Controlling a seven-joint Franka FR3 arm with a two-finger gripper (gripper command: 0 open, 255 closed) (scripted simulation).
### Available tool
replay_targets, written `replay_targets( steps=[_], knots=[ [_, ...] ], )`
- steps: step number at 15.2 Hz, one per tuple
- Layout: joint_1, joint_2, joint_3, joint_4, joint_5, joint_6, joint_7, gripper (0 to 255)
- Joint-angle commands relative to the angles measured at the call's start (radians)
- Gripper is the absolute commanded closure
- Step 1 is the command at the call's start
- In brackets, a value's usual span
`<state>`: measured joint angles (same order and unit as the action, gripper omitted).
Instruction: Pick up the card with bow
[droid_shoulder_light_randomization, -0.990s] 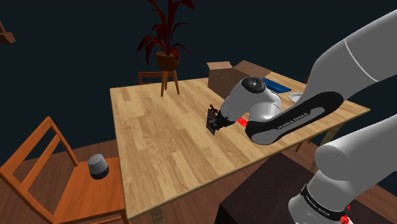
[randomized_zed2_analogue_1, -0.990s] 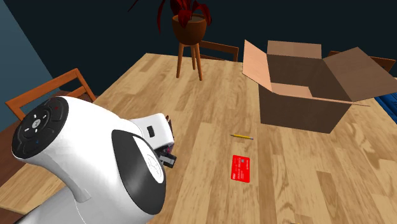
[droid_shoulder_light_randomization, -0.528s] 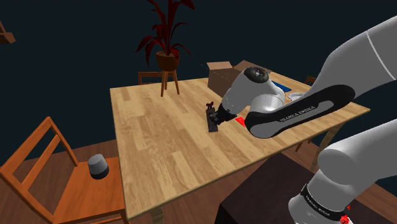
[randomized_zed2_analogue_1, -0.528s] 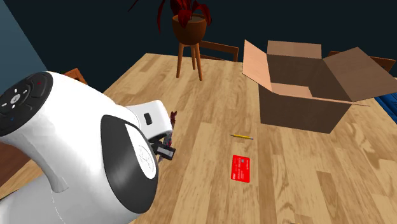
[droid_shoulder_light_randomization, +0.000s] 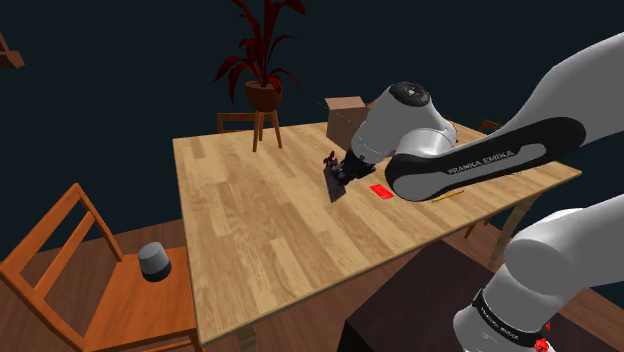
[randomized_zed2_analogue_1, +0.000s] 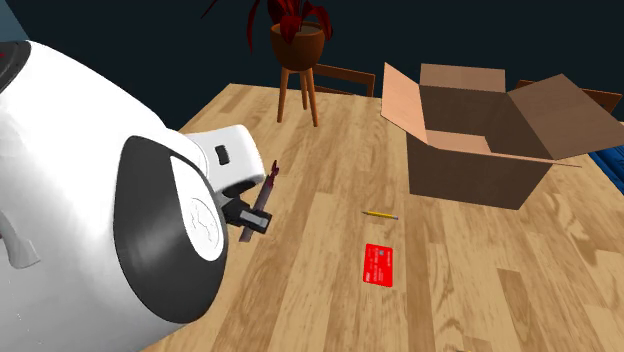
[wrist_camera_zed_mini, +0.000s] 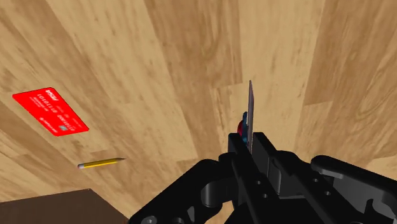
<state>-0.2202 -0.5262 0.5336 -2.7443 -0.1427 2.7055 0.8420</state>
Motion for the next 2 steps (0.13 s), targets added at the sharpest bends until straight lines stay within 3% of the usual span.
replay_targets(
  steps=[1,2],
  knots=[
    [0.009,-0.009,-0.013,0.008,0.007,-0.018,-0.013,255],
    [0.009,-0.009,-0.013,0.008,0.007,-0.018,-0.013,255]
  ],
)
